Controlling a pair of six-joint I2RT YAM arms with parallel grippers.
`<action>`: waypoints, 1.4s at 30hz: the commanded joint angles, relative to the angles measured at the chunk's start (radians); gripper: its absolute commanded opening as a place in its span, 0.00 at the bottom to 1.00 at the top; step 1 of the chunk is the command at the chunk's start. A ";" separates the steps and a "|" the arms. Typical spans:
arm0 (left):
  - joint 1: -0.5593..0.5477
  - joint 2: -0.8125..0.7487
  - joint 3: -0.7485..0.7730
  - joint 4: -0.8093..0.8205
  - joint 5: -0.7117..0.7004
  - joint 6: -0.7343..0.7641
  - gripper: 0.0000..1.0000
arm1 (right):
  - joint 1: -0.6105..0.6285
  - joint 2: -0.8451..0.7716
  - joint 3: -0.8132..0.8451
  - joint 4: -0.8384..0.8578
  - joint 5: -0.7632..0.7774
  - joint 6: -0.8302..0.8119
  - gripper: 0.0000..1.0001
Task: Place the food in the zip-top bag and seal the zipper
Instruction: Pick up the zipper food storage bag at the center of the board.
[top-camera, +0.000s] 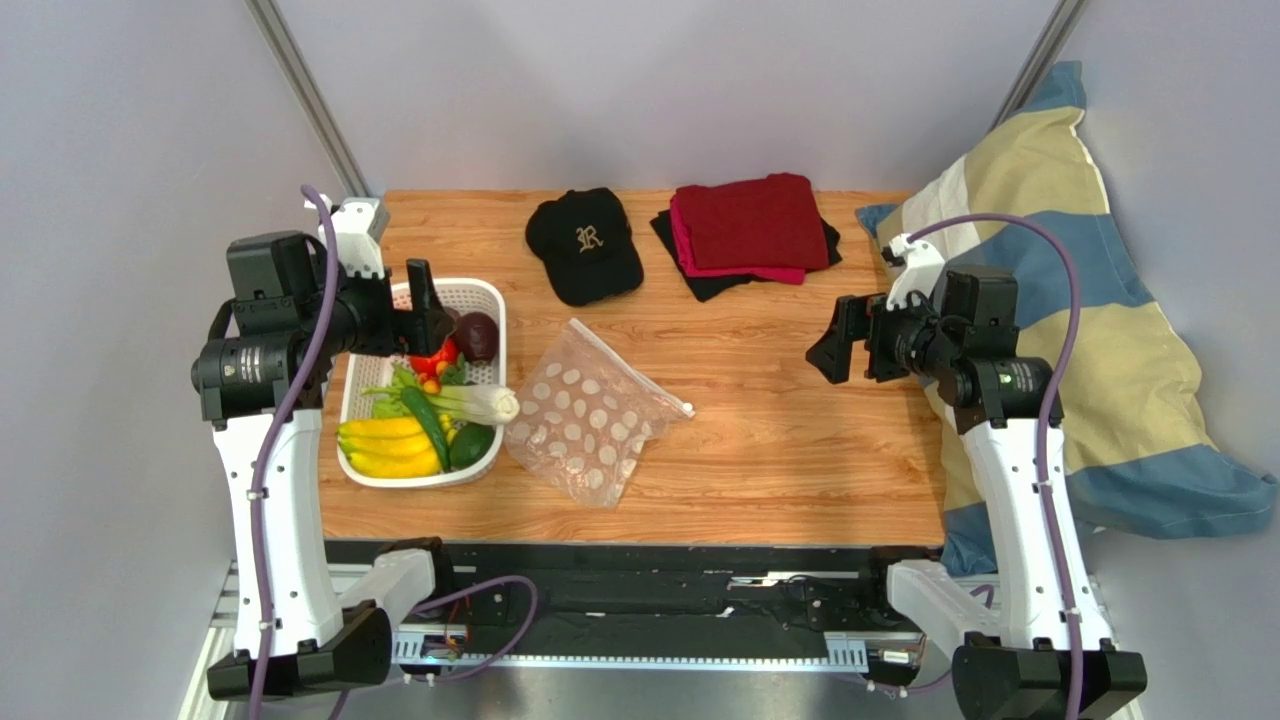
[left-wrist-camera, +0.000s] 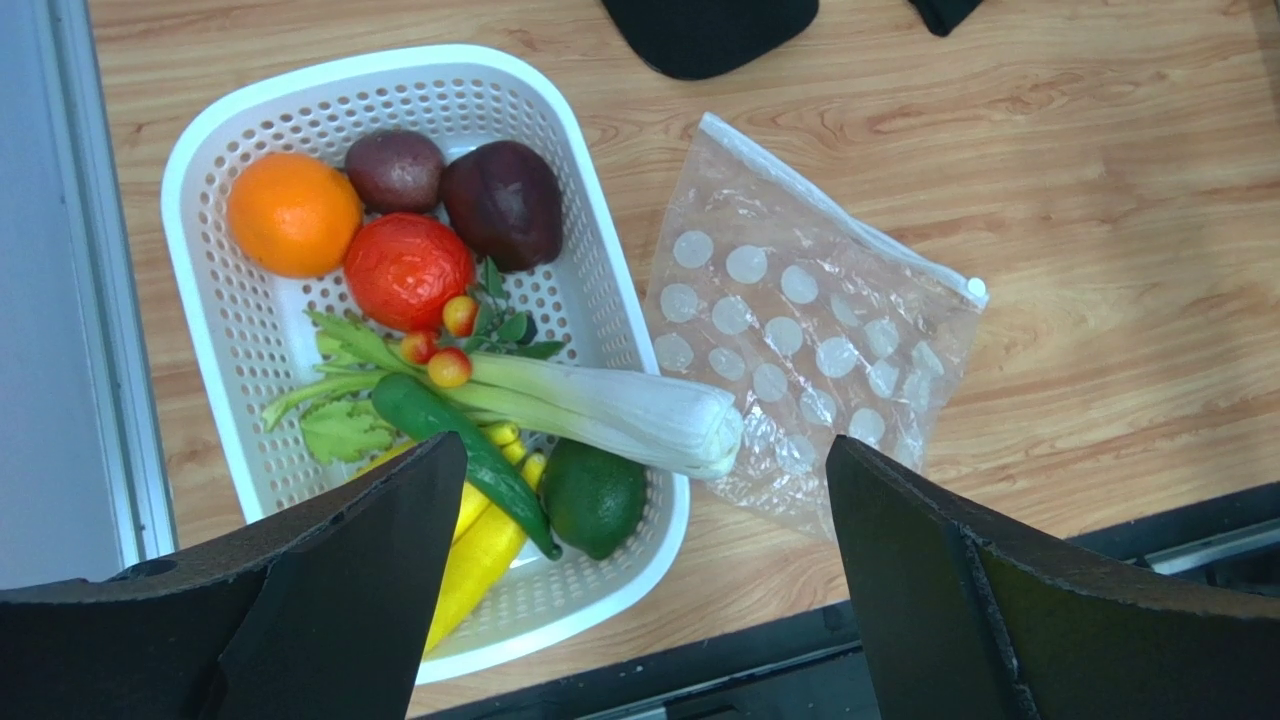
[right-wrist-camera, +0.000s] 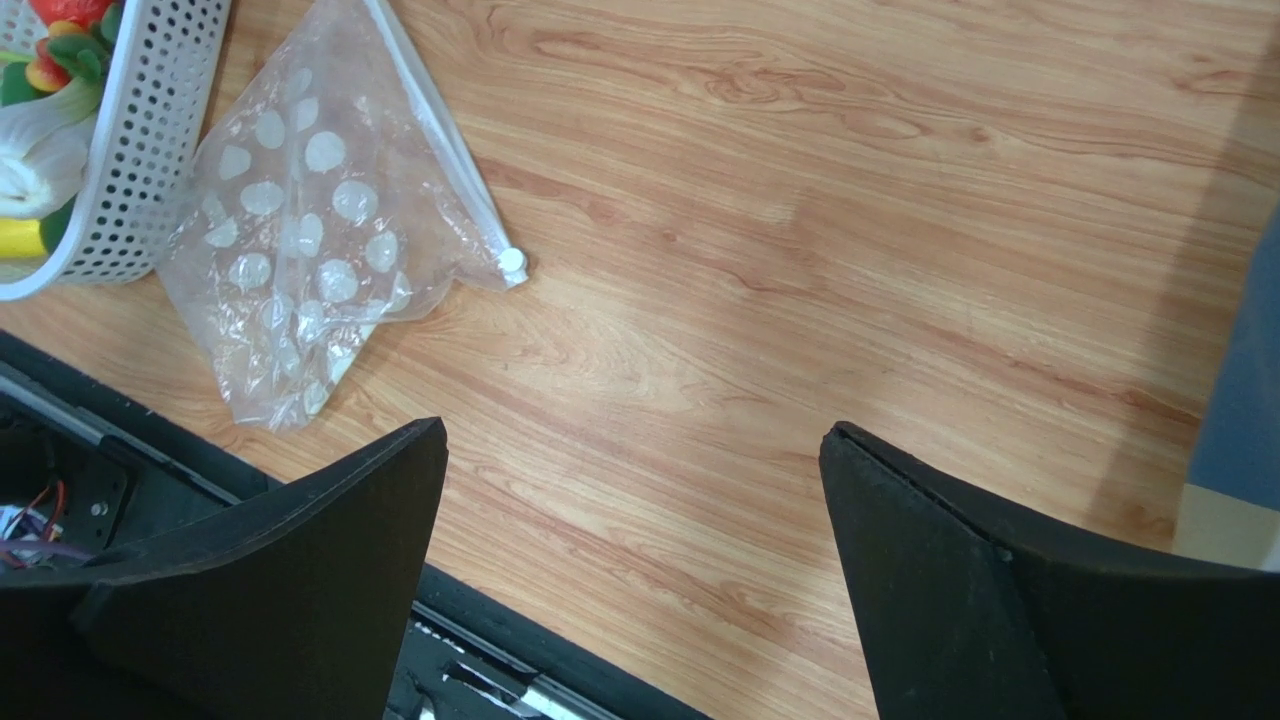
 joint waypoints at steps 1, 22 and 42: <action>0.002 -0.063 -0.018 0.058 -0.011 -0.025 0.99 | 0.004 0.039 -0.041 0.105 -0.085 0.013 1.00; 0.000 -0.192 -0.204 0.233 0.147 -0.002 0.99 | 0.490 0.676 0.124 0.291 0.004 0.013 1.00; 0.000 -0.198 -0.248 0.205 0.191 0.011 0.99 | 0.656 1.148 0.464 0.326 0.052 0.003 0.98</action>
